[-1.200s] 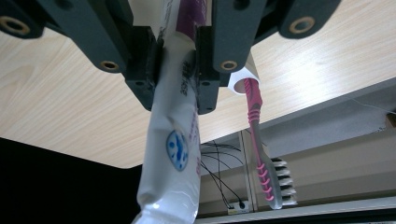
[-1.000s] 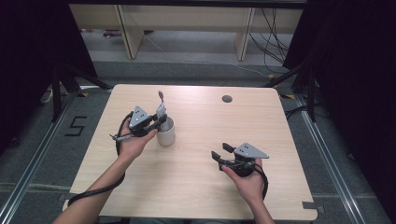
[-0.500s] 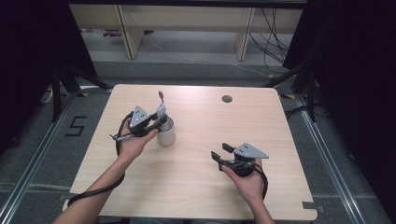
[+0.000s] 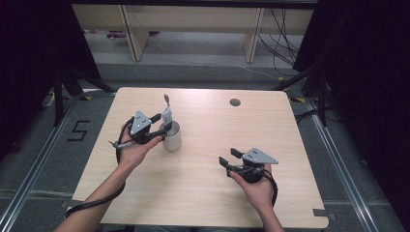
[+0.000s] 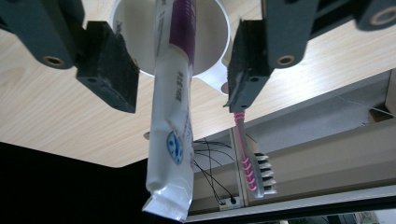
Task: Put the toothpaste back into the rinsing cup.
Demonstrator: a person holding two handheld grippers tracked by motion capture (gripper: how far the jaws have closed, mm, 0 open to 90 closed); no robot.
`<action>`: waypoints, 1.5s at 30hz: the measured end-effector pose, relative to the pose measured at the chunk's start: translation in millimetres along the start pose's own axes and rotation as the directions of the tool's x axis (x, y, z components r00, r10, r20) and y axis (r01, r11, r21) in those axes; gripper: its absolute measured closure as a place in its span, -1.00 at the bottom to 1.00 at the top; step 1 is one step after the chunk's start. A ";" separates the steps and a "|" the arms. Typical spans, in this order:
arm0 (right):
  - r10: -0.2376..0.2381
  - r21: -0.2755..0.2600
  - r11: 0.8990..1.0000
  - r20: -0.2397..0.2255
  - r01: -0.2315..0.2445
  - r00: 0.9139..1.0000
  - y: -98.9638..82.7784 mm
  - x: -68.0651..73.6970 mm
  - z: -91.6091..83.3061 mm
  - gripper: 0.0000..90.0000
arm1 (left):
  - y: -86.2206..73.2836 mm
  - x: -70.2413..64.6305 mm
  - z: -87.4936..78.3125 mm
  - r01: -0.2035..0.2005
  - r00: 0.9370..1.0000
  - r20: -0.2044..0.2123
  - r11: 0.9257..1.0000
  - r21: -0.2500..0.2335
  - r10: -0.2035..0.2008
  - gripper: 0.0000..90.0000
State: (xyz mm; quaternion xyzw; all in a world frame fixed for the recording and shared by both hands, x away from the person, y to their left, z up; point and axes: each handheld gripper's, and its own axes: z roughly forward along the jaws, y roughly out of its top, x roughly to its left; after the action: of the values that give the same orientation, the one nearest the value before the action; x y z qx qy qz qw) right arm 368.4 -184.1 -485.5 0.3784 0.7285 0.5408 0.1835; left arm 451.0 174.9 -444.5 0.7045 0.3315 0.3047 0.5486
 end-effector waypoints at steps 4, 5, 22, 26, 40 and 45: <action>-0.001 0.006 1.000 0.008 0.001 1.000 0.0 0.2 -0.4 -0.09 | -0.7 -0.5 -8.0 0.005 1.000 0.009 1.000 -0.001 -0.005 -0.21; -0.009 0.004 1.000 0.010 0.009 1.000 -0.3 -0.4 0.0 -0.09 | -0.9 -1.1 -10.6 0.005 1.000 0.010 1.000 0.000 -0.005 -0.22; -0.044 -0.014 0.999 0.022 0.044 0.999 -1.1 -2.7 1.9 -0.09 | -20.4 -4.3 -59.2 0.007 1.000 0.002 1.000 0.005 -0.007 -0.29; -0.033 -0.007 0.999 0.019 0.034 0.999 -1.7 -2.1 2.0 -0.09 | -31.4 -3.6 -69.5 0.020 1.000 -0.009 1.000 0.011 -0.020 -0.30; -0.046 -0.007 0.999 0.004 0.046 0.999 -4.0 -3.9 5.1 -0.10 | -75.1 -0.3 -90.5 0.070 0.997 -0.043 0.997 0.036 -0.068 -0.30; -0.019 0.010 1.000 0.004 0.019 1.000 -5.5 -2.7 5.6 -0.10 | -88.5 1.9 -93.3 0.078 0.995 -0.063 0.995 0.056 -0.074 -0.30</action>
State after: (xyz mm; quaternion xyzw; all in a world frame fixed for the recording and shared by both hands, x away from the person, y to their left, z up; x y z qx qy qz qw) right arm 372.0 -183.2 -493.0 0.3736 0.7343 0.5347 0.1882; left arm 366.4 245.6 -510.8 0.6976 0.3833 0.2952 0.5285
